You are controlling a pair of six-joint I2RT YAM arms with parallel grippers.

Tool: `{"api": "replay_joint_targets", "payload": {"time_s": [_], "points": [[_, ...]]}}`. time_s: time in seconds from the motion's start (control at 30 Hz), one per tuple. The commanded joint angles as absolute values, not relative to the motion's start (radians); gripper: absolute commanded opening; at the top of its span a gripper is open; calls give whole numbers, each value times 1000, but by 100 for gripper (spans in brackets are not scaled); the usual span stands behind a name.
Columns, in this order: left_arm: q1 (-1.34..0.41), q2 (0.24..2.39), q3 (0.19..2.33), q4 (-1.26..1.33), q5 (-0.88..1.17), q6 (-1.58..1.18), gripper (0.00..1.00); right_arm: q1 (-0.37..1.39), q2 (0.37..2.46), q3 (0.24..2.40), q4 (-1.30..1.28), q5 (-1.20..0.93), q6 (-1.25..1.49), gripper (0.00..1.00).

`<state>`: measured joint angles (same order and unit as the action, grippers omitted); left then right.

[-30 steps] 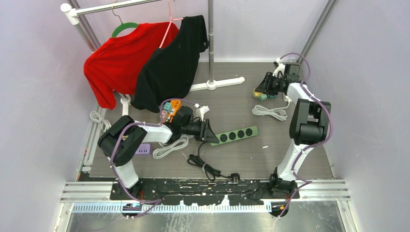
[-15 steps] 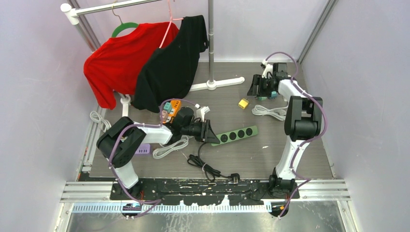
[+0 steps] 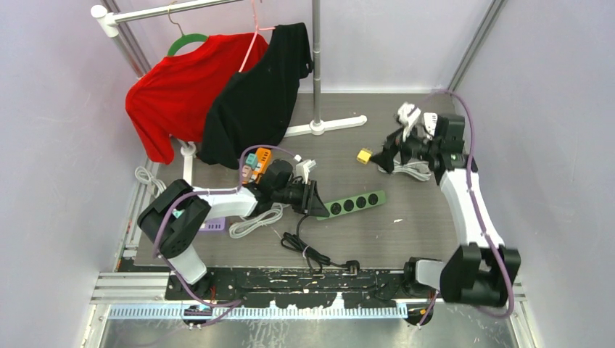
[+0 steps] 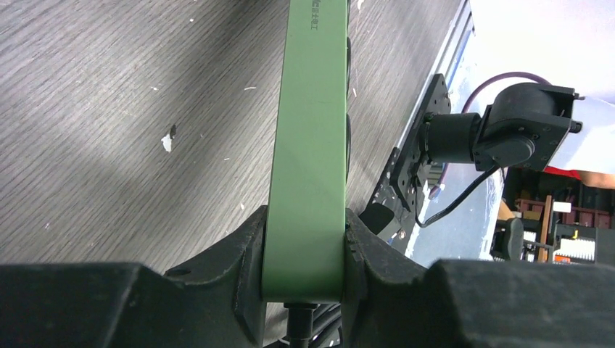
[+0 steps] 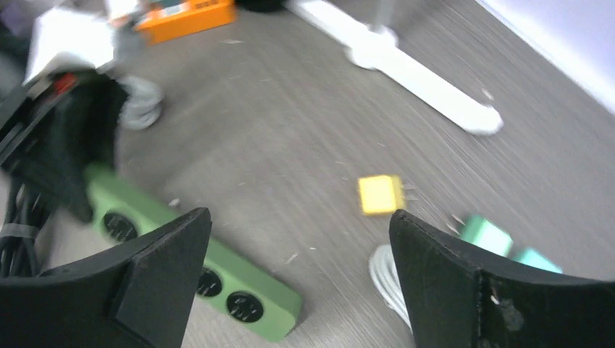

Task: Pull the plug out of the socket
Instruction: Place the socket at the center of the board.

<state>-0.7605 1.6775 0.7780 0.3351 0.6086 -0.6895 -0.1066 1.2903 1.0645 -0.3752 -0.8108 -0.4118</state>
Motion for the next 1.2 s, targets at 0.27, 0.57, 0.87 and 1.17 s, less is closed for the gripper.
{"api": "replay_joint_targets", "payload": {"time_s": [0.27,0.57,0.87,1.17], "points": [[-767,1648,850,358,714,-814,0,-40,1257,940,-1219,-1218,-1878,100],[-791,1682,904,353,752,-863,0,178,1169,752,-706,-928,-1467,100],[-806,1704,934,363,766,-881,0,272,1199,709,-588,-806,-1422,94],[-807,1702,926,406,773,-914,0,296,1185,695,-568,-767,-1438,72]]}}
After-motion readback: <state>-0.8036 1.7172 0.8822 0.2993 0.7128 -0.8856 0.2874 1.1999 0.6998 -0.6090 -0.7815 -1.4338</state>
